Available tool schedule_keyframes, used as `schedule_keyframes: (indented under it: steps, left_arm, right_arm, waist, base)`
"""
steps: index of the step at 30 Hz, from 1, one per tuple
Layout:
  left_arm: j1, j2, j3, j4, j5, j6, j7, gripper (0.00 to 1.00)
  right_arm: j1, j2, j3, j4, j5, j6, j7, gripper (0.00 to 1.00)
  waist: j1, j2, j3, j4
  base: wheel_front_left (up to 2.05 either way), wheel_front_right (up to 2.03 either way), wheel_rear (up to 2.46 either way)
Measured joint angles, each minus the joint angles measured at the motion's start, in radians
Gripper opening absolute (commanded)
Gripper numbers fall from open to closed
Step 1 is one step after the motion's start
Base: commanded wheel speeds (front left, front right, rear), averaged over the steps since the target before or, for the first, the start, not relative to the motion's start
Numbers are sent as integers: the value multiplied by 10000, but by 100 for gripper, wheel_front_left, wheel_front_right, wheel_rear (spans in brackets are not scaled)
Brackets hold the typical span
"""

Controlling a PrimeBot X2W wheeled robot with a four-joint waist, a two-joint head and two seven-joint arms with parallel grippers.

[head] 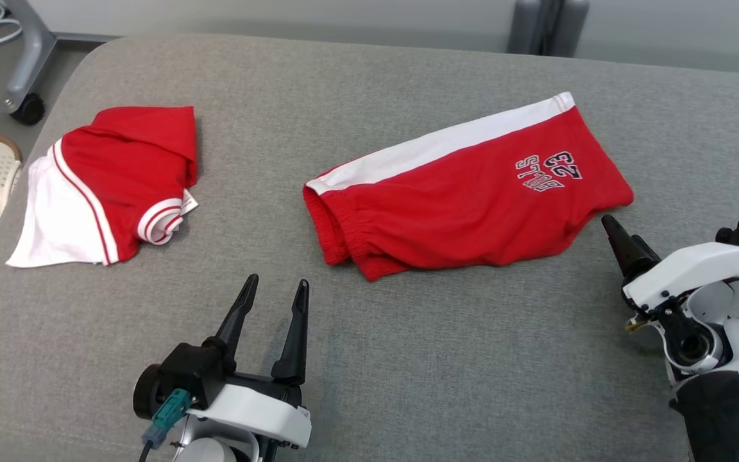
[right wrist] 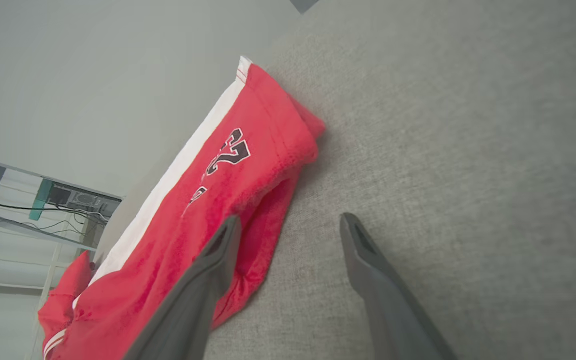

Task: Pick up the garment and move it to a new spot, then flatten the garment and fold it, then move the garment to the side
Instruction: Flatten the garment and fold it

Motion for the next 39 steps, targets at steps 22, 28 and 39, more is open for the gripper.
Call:
schedule_keyframes:
  steps: [22,28,39]
  left_arm:
    - [-241,2,-583,-201,-424,286,0,100]
    - [-458,2,-698,-226,-464,288,0,100]
    - [-586,2,-711,-219,-614,345,0,100]
  right_arm:
    - [-2768,36,-2824,2943,-253,0,1177,100]
    - [-3242,-119,-3012,3256,-472,0,1168,100]
    - [-3877,-238,-2826,3649,-928,-2,1313,100]
  waist:
    - [0,0,801,1272]
    - [0,0,1065,1366]
    - [0,0,1254,1605]
  base:
    - [0,0,0]
    - [0,0,0]
    - [0,0,0]
